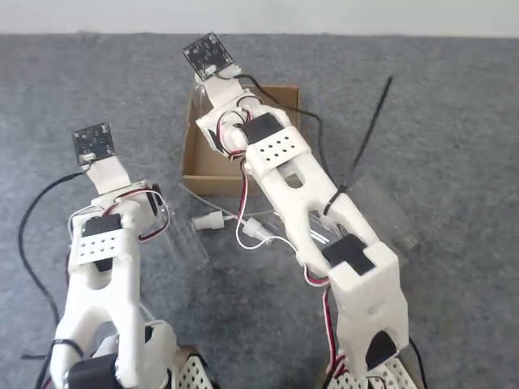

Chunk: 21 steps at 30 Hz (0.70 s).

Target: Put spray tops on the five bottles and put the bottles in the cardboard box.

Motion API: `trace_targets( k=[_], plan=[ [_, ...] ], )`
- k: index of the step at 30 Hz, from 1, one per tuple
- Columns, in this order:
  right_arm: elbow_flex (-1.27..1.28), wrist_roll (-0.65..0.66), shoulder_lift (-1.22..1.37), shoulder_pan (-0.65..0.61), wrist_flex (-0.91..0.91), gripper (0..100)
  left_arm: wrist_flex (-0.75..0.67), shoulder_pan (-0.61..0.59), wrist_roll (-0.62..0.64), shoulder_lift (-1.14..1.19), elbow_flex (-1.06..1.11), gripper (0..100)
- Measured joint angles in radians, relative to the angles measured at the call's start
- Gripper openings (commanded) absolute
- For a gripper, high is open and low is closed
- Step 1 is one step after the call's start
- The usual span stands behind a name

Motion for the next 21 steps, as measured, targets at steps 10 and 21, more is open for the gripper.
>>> trace_targets(
  k=[10,21],
  plan=[
    [0.000,0.000,-0.186,0.000,0.341,20.9,0.000,0.000,0.002,0.000,0.000,16],
    [0.000,0.002,-0.347,0.000,0.677,21.0,0.000,-0.048,0.002,0.000,0.000,16]
  ],
)
